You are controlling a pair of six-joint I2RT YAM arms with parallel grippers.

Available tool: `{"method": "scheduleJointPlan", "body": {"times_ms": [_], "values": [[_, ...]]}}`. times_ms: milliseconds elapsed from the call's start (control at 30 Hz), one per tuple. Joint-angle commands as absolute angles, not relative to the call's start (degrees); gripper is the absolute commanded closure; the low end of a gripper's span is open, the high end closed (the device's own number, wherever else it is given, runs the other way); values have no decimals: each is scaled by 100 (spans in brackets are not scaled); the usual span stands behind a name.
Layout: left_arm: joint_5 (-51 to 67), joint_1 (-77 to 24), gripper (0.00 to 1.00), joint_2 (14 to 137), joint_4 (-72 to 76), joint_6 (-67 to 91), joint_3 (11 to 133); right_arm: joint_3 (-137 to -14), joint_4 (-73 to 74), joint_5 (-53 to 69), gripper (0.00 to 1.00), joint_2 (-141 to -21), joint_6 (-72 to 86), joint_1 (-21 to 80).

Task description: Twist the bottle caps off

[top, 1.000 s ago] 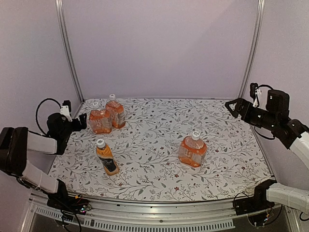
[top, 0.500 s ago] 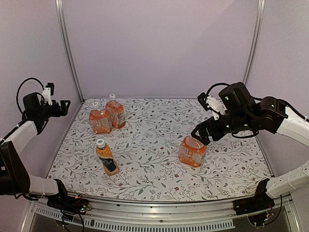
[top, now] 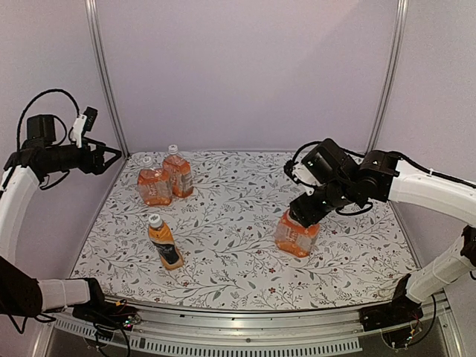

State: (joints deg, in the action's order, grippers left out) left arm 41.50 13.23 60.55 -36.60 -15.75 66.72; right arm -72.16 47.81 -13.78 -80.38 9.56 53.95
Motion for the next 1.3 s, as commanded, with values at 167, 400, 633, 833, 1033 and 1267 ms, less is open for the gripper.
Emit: {"method": "scheduleJointPlan", "body": {"times_ms": [167, 400, 633, 833, 1033, 1267], "values": [[4820, 887, 7, 6008, -5283, -2205, 7055, -7324, 4536, -1187, 81, -8279, 875, 5414], [5056, 607, 10, 5985, -5923, -2521, 7357, -7831, 4892, -981, 100, -8171, 1212, 5417], [4278, -848, 10, 6413, -7284, -3474, 9012, -9118, 3859, 541, 100, -7922, 2095, 5610], [3754, -2062, 1, 6645, -7455, -4132, 10065, -9350, 2482, 1768, 100, -7959, 1763, 6055], [3529, -3498, 0, 6768, -7358, -3815, 10076, -10067, 2535, 1600, 100, -8532, 658, 6733], [4116, -3687, 0, 6824, -7128, -3241, 9728, -10227, 2401, 1468, 100, -8738, 645, 6792]]}}
